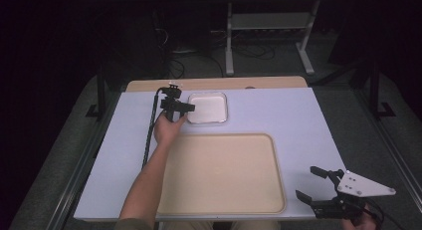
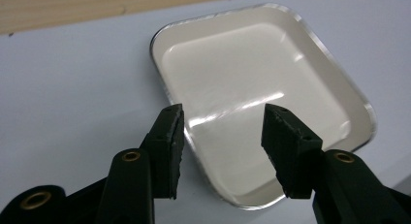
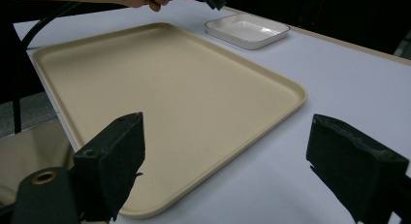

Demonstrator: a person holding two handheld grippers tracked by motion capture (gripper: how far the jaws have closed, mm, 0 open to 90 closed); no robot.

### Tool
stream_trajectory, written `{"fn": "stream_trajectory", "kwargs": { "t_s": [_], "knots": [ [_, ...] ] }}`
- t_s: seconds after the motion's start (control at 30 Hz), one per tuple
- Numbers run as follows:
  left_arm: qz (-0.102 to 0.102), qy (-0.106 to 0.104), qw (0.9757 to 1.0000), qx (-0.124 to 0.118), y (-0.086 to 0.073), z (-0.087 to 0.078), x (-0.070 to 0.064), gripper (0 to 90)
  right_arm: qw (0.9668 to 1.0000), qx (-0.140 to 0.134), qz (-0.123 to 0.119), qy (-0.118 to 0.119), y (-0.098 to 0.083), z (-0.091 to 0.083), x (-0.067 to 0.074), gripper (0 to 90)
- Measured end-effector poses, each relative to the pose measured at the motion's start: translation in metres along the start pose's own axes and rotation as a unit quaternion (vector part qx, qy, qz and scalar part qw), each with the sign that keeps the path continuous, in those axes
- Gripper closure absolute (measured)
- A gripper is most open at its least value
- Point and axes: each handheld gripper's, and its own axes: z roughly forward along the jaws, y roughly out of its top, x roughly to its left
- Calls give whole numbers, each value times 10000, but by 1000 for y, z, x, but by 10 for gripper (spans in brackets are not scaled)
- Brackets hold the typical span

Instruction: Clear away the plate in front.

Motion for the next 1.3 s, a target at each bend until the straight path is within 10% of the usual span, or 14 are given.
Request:
{"fn": "stream_trajectory", "kwargs": {
  "t_s": [0.23, 0.43, 1.0, 1.17, 1.3],
  "knots": [
    [-255, -24, 9996, 144, -3, 11, 9, 549, 10000, 9, -31, 28, 0, 0, 1, 129],
    [-935, -163, 9947, 391, -6, 19, 21, 632, 10000, 20, -23, 58, 0, 1, 0, 129],
    [-1172, -30, 9926, 310, -7, 29, 15, 828, 10000, 40, -30, 67, 0, 0, 1, 129],
    [-1771, -426, 9830, 248, -9, 31, 23, 883, 10000, 33, -25, 71, 0, -1, 1, 129],
    [-1859, -403, 9815, 237, -9, 31, 21, 886, 10000, 21, -26, 73, -1, -1, 1, 129]
  ]
}}
